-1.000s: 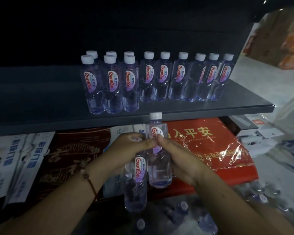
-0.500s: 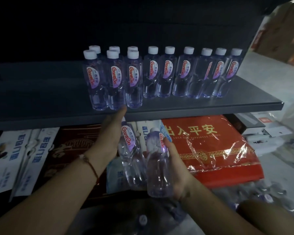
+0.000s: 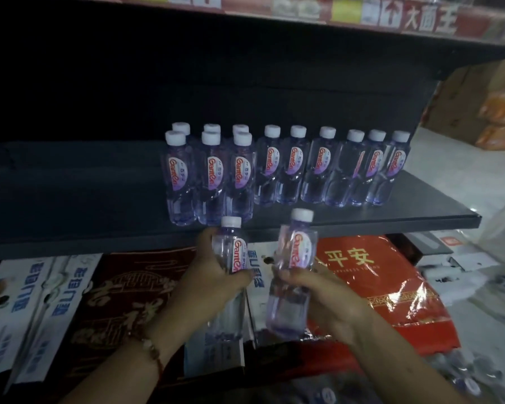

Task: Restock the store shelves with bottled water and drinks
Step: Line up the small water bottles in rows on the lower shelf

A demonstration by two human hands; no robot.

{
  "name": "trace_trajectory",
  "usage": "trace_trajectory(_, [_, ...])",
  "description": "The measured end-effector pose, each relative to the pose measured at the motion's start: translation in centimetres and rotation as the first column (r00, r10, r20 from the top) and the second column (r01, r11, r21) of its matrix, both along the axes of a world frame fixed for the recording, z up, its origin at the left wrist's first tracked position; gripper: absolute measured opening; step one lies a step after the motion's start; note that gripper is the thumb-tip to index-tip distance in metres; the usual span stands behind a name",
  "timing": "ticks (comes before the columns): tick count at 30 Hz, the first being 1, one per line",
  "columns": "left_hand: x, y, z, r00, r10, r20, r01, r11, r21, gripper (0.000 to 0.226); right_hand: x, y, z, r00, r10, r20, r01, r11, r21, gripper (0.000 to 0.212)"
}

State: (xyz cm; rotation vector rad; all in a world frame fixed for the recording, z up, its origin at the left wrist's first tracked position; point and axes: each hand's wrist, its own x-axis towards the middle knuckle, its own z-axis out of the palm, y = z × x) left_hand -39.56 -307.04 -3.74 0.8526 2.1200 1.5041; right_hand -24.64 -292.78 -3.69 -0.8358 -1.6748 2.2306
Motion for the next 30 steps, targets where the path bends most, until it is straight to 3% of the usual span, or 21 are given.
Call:
trace_trajectory(4, [-1.3,0.1,1.3,0.999,0.023,-0.038,-0.020,0.998,0.066,0.072,-2.4,2.2,3.7,0.984,-0.161,-0.074,0.176,0.941,0.290,0.039])
trace_trajectory(9, [-2.2,0.7,2.0,0.998,0.057,-0.023,-0.053,0.985,0.163,0.062,-6.9,5.2,7.2,0.973,-0.197,-0.123,0.232,0.813,0.533,0.050])
trace_trajectory(22, [-3.8,1.8,2.4,0.993,0.101,0.055,-0.111,0.962,0.248,0.061,-11.6,7.8,4.8,0.993,-0.110,-0.050,0.114,0.723,0.681,0.038])
trace_trajectory(26, [-4.4,2.1,2.0,0.987,0.120,0.104,-0.142,0.959,0.244,0.064,-11.0,7.7,2.6,0.989,-0.148,0.019,0.089,0.685,0.723,0.046])
trace_trajectory(30, [-4.3,2.2,1.9,0.989,0.109,0.099,-0.131,0.959,0.250,0.064,-11.7,7.6,1.9,0.975,-0.224,0.004,0.143,0.632,0.761,0.067])
